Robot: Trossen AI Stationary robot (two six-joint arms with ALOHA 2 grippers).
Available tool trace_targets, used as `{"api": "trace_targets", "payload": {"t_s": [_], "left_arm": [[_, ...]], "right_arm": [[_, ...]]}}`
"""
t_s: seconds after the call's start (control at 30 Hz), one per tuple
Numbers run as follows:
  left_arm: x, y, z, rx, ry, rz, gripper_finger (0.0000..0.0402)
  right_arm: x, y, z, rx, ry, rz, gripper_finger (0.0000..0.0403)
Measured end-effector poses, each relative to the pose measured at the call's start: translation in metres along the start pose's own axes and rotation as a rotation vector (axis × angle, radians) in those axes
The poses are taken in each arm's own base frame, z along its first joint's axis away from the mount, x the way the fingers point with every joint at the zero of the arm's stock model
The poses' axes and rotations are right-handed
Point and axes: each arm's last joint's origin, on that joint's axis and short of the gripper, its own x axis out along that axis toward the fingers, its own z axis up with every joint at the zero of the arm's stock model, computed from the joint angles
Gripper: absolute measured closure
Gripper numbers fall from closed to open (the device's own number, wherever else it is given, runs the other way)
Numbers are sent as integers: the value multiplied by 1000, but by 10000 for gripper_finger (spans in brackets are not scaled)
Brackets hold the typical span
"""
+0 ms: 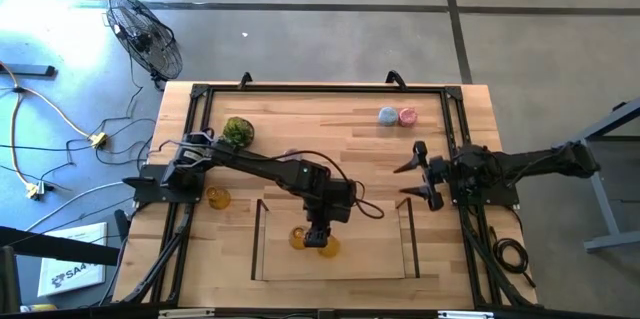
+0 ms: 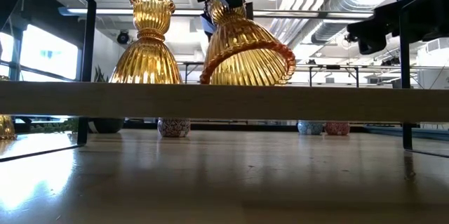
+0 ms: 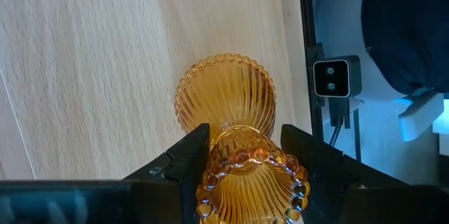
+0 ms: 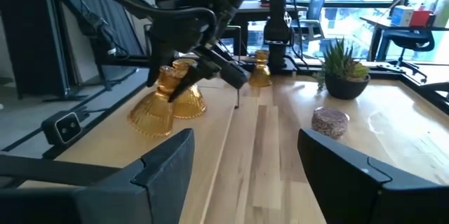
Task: Pick & Place candle stick holders
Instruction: Put the top gold glass candle holder on the shelf
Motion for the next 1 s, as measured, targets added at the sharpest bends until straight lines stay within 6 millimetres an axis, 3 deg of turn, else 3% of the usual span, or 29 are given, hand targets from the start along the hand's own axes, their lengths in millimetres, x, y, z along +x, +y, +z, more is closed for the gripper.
{"api": "trace_targets", "payload": {"t_s": [0.37,0.83,1.0], "left_arm": [[4,-7,-4,-23,29,24,241],[15,-8,-25,-119,191,162,241],[14,-14,-23,-107,169,150,241]], "right_arm": [[1,11,0,-16,0,-4,153],[1,12,1,-32,-9,-7,153],[1,12,2,-17,-19,-5,153]]}}
